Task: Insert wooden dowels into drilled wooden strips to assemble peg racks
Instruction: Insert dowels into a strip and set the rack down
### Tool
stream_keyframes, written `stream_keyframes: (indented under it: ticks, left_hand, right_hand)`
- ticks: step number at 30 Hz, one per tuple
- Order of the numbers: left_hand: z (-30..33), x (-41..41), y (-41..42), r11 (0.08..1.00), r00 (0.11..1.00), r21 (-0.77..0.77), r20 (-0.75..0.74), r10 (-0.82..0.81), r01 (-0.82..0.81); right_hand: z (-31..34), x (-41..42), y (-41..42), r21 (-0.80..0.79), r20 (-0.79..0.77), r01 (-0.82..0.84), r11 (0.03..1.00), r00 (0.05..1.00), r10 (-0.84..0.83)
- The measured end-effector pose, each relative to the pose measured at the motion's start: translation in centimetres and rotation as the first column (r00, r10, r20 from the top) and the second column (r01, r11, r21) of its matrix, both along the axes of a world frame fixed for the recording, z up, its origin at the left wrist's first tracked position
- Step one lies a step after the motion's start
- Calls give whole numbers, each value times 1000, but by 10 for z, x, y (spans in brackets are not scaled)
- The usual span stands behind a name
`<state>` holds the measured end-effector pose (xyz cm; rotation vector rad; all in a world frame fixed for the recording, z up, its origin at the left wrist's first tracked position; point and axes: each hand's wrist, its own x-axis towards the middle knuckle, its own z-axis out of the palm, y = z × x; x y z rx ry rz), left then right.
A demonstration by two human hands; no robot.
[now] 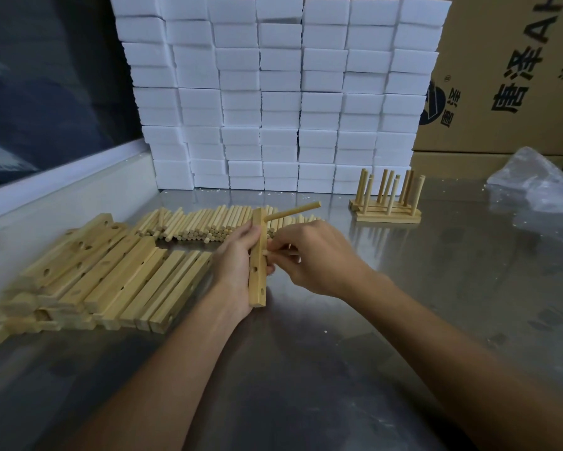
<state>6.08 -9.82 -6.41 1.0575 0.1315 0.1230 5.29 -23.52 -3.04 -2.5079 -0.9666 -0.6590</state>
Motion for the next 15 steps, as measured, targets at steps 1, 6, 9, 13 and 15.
stream_keyframes:
  ticks: [1,6,9,13,15]
  left_hand:
    - [0,0,-1,1000,1000,3,-1,13,-13]
    - [2,-2,-9,998,999,-37,-22,48,-48]
    - [3,-2,-10,998,999,-48,-11,46,-46]
    - [3,-1,-12,998,999,-53,15,36,-35]
    - [3,-1,-12,998,1000,-51,17,23,-23]
  right_hand:
    - [1,0,-1,-50,35,16,999,999,-14]
    - [0,-4,0,-171,182,59,984,983,-27]
    - [0,-4,1,-132,146,74,988,988,-54]
    - [5,0,-1,9,-60,32,999,998,-32]
    - [7,2,-3,35,-120,19,999,993,-14]
